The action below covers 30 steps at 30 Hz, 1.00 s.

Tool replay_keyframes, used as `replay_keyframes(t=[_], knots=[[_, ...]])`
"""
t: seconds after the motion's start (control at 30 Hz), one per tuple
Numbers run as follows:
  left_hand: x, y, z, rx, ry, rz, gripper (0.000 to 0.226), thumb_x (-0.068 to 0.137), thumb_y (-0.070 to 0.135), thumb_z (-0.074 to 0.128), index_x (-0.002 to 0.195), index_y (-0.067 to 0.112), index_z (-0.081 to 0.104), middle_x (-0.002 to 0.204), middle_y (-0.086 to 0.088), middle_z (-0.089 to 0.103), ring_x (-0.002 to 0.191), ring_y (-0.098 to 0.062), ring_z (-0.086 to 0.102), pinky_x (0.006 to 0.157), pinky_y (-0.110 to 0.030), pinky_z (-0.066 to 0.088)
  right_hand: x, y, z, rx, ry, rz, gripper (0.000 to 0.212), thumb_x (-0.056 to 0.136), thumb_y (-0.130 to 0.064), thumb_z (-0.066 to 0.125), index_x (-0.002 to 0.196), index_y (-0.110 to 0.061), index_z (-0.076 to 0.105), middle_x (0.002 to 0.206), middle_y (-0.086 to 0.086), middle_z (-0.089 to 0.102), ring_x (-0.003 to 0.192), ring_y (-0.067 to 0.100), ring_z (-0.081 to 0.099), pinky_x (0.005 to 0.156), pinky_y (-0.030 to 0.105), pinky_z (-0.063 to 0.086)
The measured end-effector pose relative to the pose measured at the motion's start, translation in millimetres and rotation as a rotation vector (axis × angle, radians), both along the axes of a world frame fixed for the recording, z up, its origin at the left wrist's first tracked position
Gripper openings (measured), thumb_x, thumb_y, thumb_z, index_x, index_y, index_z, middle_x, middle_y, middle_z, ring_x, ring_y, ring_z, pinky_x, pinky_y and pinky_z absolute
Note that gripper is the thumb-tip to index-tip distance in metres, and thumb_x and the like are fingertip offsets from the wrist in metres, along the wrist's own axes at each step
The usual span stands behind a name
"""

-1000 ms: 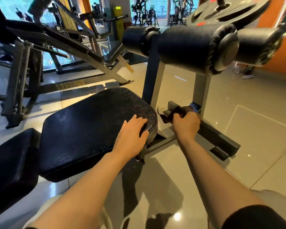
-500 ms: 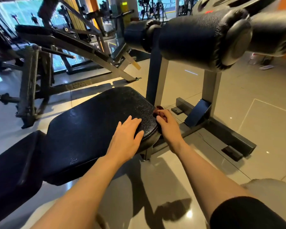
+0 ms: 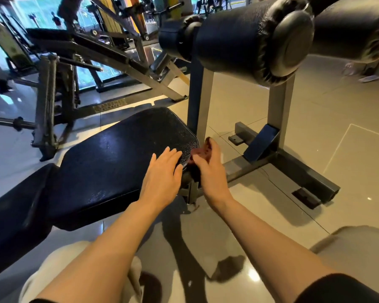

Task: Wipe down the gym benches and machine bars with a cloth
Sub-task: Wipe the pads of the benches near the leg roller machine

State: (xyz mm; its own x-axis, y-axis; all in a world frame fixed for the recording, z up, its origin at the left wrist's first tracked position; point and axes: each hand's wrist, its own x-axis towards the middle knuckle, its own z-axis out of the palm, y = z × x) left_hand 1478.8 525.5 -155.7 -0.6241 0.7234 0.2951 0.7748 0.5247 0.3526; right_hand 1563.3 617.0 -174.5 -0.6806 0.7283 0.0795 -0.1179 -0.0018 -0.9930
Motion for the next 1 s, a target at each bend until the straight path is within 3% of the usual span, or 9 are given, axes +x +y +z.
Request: replay_keyframes(t=[0.07,0.13,0.3,0.43,0.57,0.7,0.77,0.87,1.0], knots=[[4,3,1,-0.009,-0.024,0.027,0.043,0.104,0.022,0.037,0.146,0.017,0.038,0.153,0.000,0.035,0.146,-0.012,0.017,0.119,-0.033,0.002,-2,-16,-8,0.132,-0.004,0.089,0.066,0.099,-0.013,0.047,0.155,-0.029,0.014,0.154,-0.005,0.030,0.140,0.013,0.033,0.115,0.031,0.030],[8,3,2,-0.038,-0.033,0.047,0.044,0.104,0.022,0.036,0.147,0.018,0.036,0.155,0.000,0.032,0.146,-0.013,0.016,0.119,-0.033,0.002,-7,-5,-12,0.181,-0.054,0.071,0.066,0.100,-0.008,0.042,0.155,-0.028,0.012,0.158,-0.003,0.026,0.143,0.014,0.029,0.117,0.035,0.028],[14,8,13,-0.125,-0.048,0.072,0.047,0.103,0.021,0.040,0.149,0.017,0.033,0.156,-0.001,0.029,0.148,-0.016,0.012,0.119,-0.039,0.003,-13,28,2,0.001,-0.039,0.148,0.055,0.099,-0.003,0.040,0.148,-0.029,0.034,0.143,0.002,0.047,0.130,0.017,0.047,0.099,0.026,0.044],[14,1,17,-0.099,-0.069,0.065,0.046,0.102,0.024,0.043,0.147,0.019,0.036,0.155,0.000,0.032,0.147,-0.015,0.013,0.119,-0.039,0.003,9,11,0,0.299,-0.202,0.117,0.052,0.097,0.000,0.045,0.145,-0.021,0.040,0.149,0.000,0.041,0.138,0.017,0.037,0.111,0.029,0.031],[13,-4,18,-0.072,-0.111,0.037,0.046,0.101,0.024,0.045,0.146,0.021,0.037,0.155,0.000,0.032,0.148,-0.015,0.010,0.119,-0.040,0.001,25,19,11,0.373,-0.299,0.047,0.050,0.091,0.003,0.052,0.135,-0.020,0.048,0.134,0.002,0.055,0.127,0.020,0.049,0.102,0.029,0.040],[22,5,32,0.040,-0.160,0.064,0.044,0.100,0.021,0.049,0.143,0.018,0.041,0.153,-0.002,0.036,0.147,-0.015,0.010,0.119,-0.039,0.002,19,20,34,0.496,-0.127,-0.187,0.044,0.090,-0.010,0.063,0.131,-0.019,0.047,0.127,0.000,0.055,0.113,0.012,0.051,0.089,0.008,0.039],[28,9,38,0.097,-0.183,0.142,0.045,0.100,0.018,0.048,0.144,0.018,0.039,0.154,-0.004,0.033,0.147,-0.019,0.013,0.119,-0.040,0.007,9,22,34,0.633,-0.084,-0.101,0.045,0.093,-0.021,0.064,0.135,-0.019,0.049,0.138,-0.001,0.046,0.120,0.007,0.043,0.091,-0.001,0.028],[28,14,38,0.151,-0.182,0.201,0.044,0.095,0.011,0.051,0.138,0.016,0.045,0.146,-0.008,0.043,0.145,-0.021,0.019,0.120,-0.045,0.016,1,21,7,0.599,-0.147,0.223,0.047,0.099,-0.037,0.051,0.144,-0.034,0.041,0.157,-0.004,0.021,0.141,0.015,0.028,0.108,0.017,0.026],[24,22,30,0.115,-0.209,0.206,0.043,0.090,0.007,0.050,0.132,0.019,0.051,0.145,-0.007,0.045,0.146,-0.020,0.019,0.120,-0.043,0.015,-9,12,-20,0.501,-0.088,0.239,0.046,0.101,-0.037,0.045,0.142,-0.053,0.029,0.162,-0.009,0.000,0.142,0.023,0.029,0.110,0.045,0.041]])
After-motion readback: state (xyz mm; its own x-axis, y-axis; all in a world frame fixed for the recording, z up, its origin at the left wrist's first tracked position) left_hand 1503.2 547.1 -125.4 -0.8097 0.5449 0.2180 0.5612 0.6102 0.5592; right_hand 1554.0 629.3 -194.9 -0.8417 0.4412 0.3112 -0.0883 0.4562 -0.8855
